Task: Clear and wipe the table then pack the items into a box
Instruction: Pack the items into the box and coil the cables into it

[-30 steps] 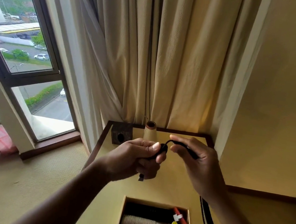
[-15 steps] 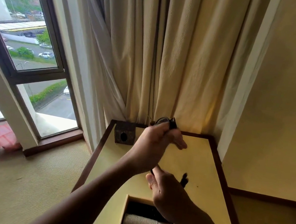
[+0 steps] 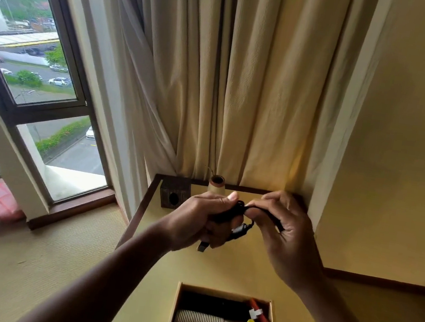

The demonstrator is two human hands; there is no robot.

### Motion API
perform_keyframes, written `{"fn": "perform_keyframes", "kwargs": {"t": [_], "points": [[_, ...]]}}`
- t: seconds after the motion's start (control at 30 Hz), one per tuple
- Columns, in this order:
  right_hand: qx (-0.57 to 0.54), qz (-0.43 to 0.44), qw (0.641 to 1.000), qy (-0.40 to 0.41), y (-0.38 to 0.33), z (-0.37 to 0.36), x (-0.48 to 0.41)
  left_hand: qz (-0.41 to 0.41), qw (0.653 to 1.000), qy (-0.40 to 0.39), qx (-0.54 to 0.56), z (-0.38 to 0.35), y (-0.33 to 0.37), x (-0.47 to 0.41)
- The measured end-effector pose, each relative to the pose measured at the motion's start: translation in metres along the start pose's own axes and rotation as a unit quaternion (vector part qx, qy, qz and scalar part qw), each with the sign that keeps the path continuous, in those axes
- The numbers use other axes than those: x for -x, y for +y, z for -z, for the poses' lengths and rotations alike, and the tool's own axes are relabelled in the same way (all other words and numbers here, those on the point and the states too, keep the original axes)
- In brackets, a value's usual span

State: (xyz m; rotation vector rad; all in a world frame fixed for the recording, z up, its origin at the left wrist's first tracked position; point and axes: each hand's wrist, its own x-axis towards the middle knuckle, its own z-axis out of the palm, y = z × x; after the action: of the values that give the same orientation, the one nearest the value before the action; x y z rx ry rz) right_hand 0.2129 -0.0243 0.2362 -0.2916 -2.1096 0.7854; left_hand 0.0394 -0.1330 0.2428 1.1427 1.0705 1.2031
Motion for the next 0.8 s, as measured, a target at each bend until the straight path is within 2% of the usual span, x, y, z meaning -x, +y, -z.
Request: {"fn": "perform_keyframes", "kwargs": {"t": [0.1, 0.2, 0.3, 0.4, 0.5, 0.6, 0.67, 0.73, 0.8], "points": [[-0.125, -0.081, 0.989, 0.023, -0.008, -0.01, 0.005, 0.004, 0.998, 0.013, 0.065, -0.005, -0.001, -0.004], [-0.183, -0.141, 0.969, 0.086, -0.014, -0.026, 0.01, 0.017, 0.995, 0.036, 0.086, -0.011, 0.001, -0.008], [-0.165, -0.17, 0.962, 0.135, -0.015, -0.041, 0.012, 0.035, 0.983, 0.16, 0.077, -0.026, 0.002, -0.013], [-0.111, -0.174, 0.966, 0.155, -0.009, -0.05, 0.012, -0.012, 0.956, 0.293, 0.024, -0.041, -0.005, -0.019], [-0.086, -0.177, 0.968, 0.154, -0.005, -0.052, 0.01, -0.066, 0.933, 0.351, -0.053, -0.051, -0.013, -0.023], [-0.072, -0.14, 0.978, 0.135, -0.001, -0.051, 0.009, -0.067, 0.945, 0.32, -0.031, -0.053, -0.016, -0.023], [-0.081, -0.134, 0.982, 0.105, 0.006, -0.047, 0.007, -0.032, 0.967, 0.248, 0.041, -0.048, -0.019, -0.02], [-0.095, -0.127, 0.985, 0.066, 0.011, -0.039, 0.006, 0.002, 0.976, 0.167, 0.138, -0.039, -0.02, -0.015], [-0.107, -0.118, 0.987, 0.031, 0.014, -0.031, 0.005, 0.007, 0.979, 0.126, 0.16, -0.032, -0.02, -0.009]]}}
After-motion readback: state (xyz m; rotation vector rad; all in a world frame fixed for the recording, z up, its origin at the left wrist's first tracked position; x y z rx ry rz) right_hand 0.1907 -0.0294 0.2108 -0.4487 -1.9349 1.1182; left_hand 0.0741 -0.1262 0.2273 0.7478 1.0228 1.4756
